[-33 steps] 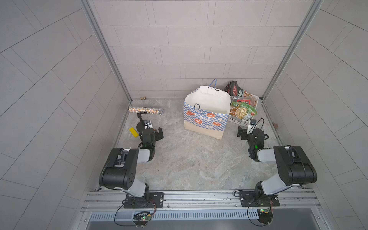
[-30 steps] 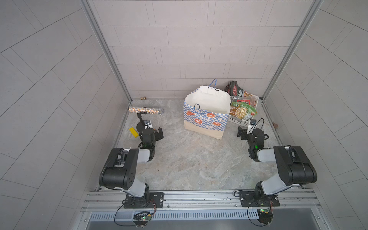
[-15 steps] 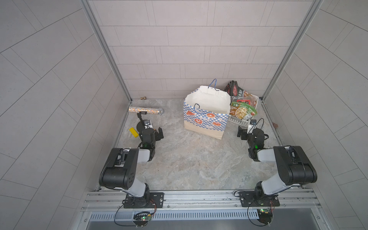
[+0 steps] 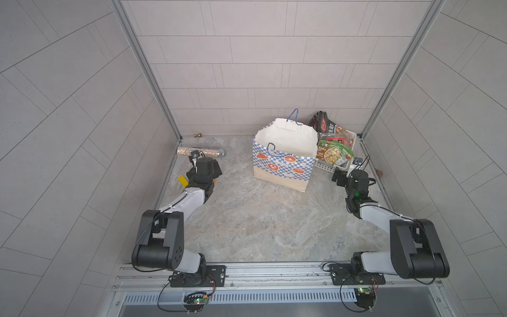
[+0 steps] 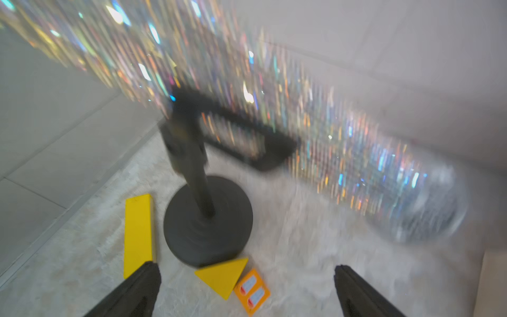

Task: Place the condiment packets inside the bag
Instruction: Pick up the paper bag from the center of the board.

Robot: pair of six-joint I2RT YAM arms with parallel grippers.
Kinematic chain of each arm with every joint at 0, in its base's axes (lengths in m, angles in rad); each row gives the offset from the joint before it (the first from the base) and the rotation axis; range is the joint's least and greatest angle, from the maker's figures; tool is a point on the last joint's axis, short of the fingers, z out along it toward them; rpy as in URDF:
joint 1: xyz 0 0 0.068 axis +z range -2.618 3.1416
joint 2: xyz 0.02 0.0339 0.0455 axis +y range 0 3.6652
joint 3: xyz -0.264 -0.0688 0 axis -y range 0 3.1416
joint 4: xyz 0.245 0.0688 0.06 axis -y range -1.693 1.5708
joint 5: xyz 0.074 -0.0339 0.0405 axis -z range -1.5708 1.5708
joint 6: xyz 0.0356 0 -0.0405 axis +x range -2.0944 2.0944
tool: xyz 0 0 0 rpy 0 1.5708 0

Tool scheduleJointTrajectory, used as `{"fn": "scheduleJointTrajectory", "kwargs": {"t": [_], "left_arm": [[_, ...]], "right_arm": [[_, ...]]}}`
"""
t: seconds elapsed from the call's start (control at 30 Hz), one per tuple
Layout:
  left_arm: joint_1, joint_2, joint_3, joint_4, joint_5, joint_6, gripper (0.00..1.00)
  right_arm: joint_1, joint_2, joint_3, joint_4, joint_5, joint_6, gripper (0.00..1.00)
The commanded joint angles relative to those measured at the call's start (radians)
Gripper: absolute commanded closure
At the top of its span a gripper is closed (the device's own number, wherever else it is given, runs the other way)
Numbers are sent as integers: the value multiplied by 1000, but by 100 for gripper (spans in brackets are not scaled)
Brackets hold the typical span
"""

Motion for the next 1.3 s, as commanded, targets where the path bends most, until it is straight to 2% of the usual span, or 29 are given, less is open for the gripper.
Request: {"fn": "scheduleJointTrajectory", "kwargs": {"t": [0.0,0.03,0.07,0.13,0.2,0.27,0.37,0.43,0.57,0.67,0.77,0.83,1.07,1.27], "left_arm": [[4,13,228,-635,-95,-366,0],[4,32,288,-725,-24,-396,0],[4,58,350,-809,107,-392,0],[4,67,389,-866,342,-367,0],[0,30,358,-844,593,-313,0],[-27,-74,289,-786,707,-294,0],[-93,-298,207,-685,750,-249,0],[-102,-423,183,-615,767,-252,0],[-99,-621,104,-521,620,-388,0],[-98,-668,100,-477,655,-476,0],[-102,-591,161,-467,802,-572,0],[-116,-515,218,-471,877,-591,0],[-302,-252,376,-515,770,-668,2],[-375,-13,526,-533,803,-738,10]], "right_arm": [[1,-129,49,-313,64,169,3],[1,-170,58,-362,57,190,4],[1,-219,62,-432,52,219,5],[0,-293,121,-550,37,239,7],[1,-363,163,-662,-7,246,8],[1,-426,189,-738,-84,222,8],[1,-479,233,-842,-163,190,8],[1,-496,258,-903,-191,168,7],[2,-516,270,-951,-226,154,6],[2,-520,261,-950,-226,150,6],[1,-514,262,-946,-227,148,6],[1,-506,262,-941,-231,149,6],[1,-478,257,-943,-244,149,5],[1,-489,255,-938,-239,148,5]]}}
